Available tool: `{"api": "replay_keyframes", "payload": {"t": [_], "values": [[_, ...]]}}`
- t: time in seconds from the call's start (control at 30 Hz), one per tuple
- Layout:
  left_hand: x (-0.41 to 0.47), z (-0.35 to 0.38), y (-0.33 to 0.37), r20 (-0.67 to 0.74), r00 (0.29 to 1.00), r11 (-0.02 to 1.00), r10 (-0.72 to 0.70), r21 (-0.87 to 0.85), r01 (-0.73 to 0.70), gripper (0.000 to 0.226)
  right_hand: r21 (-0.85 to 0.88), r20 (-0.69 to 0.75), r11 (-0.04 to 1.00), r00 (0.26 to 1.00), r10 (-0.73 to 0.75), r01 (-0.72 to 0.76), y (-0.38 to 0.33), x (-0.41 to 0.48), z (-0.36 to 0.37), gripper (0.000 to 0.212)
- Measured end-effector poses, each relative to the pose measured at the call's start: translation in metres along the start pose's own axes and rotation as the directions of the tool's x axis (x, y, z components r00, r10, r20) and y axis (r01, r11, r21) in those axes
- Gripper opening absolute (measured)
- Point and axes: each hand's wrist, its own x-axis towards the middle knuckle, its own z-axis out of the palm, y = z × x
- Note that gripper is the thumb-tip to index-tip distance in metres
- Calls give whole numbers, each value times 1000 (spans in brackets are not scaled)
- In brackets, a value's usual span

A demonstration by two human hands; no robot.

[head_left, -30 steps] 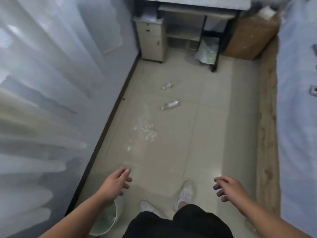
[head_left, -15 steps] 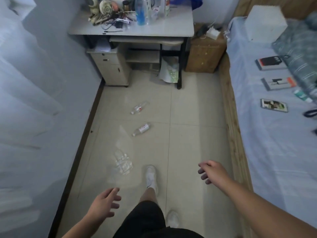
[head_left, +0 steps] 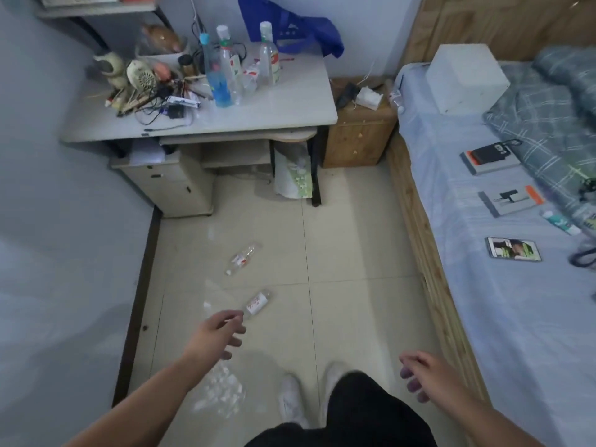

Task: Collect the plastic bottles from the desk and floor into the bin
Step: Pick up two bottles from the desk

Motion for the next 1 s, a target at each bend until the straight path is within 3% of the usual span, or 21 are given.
{"api": "replay_keyframes", "payload": {"t": [0.27,0.5,0.63,0.73,0.9,1.0], "values": [[112,10,149,-45,996,997,77,-27,-79,19,-13,26,992,992,125,-125,-75,107,-60,30],[156,-4,181,-113,992,997,-49,-70,42,17,-152,56,984,995,-87,95,-273,216,-105,23],[175,-18,185,-146,977,983,-154,-125,136,16,-87,44,968,971,-233,236,-403,265,-115,18],[205,-29,197,-155,962,963,-223,-190,192,16,-25,54,950,949,-311,312,-486,297,-111,26],[288,-59,243,-149,966,954,-210,-248,169,17,-31,94,955,952,-291,295,-561,352,-88,32],[341,-87,288,-138,979,967,-151,-224,118,17,-119,73,965,971,-228,235,-578,377,-75,21]]}}
